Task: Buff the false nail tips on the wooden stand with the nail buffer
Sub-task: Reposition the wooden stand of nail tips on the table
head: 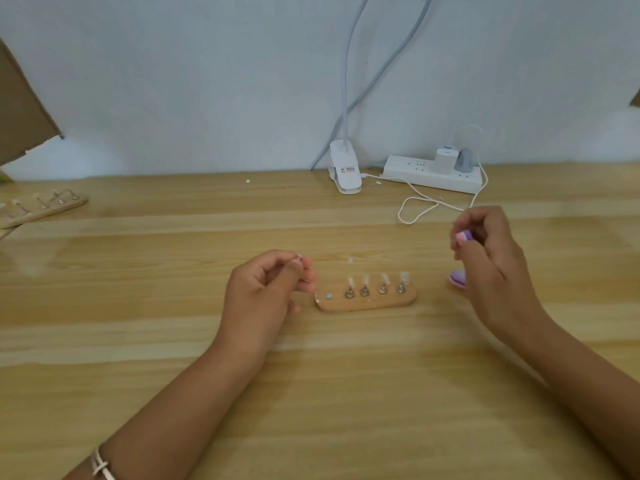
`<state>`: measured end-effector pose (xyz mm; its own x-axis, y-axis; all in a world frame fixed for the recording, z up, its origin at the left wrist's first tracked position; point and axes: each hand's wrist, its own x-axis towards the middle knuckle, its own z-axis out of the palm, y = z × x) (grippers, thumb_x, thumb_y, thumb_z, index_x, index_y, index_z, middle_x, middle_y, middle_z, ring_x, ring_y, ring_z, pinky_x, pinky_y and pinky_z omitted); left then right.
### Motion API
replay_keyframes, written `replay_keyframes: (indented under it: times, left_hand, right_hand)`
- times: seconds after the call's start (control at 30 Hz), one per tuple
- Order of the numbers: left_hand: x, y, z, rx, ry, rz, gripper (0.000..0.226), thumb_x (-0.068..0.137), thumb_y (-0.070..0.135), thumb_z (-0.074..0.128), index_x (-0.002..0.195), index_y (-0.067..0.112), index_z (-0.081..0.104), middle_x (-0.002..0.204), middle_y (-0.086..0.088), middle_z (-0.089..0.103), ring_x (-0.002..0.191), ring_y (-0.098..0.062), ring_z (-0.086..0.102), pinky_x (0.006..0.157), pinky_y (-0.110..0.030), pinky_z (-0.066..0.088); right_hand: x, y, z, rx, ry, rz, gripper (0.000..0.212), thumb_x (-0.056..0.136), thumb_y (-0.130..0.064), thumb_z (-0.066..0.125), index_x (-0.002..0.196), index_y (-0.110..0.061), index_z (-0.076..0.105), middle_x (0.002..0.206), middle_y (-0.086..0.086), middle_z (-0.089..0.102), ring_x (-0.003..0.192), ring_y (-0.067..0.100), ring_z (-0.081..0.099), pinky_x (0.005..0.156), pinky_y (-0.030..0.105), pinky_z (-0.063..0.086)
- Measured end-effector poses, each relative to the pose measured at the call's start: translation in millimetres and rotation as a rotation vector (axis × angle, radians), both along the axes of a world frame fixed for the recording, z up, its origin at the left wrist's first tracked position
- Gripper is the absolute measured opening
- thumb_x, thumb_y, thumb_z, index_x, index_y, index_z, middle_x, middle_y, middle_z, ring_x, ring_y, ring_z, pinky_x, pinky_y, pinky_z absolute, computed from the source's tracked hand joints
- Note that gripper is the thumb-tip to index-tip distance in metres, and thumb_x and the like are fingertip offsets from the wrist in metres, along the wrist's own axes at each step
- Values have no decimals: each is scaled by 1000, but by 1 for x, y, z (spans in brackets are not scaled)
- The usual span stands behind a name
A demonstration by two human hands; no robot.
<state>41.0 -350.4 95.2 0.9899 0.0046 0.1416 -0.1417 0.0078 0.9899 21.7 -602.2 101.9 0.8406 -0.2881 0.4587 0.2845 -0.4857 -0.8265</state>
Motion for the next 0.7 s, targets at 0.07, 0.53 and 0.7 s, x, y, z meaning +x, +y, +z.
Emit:
replay_keyframes:
  times: [0.07, 0.53, 0.7]
  left_hand:
    - [1, -2, -2, 57, -31, 14, 21, 90, 5, 61, 79, 19, 73, 80, 4, 75, 75, -9, 69, 57, -20, 49]
    - [13, -4, -17, 357, -131, -82, 20, 75, 11, 80, 75, 31, 77, 76, 5, 69, 67, -10, 60, 72, -32, 49]
    - [14, -7, -17, 452, -136, -69, 14, 75, 24, 81, 78, 37, 76, 79, 5, 68, 76, -14, 58, 84, -46, 49]
  right_hand:
    - [15, 3, 11, -39, 157, 114, 18, 87, -30, 39, 87, -31, 57, 73, 0, 51, 61, 8, 42, 55, 28, 41]
    - [104, 55, 36, -914, 481, 431, 16, 81, -30, 82, 87, -16, 79, 88, -7, 67, 88, 12, 58, 69, 26, 39]
    - [103, 57, 29, -936, 412, 404, 14, 80, -26, 83, 84, -13, 79, 70, -16, 55, 71, 5, 50, 57, 17, 33]
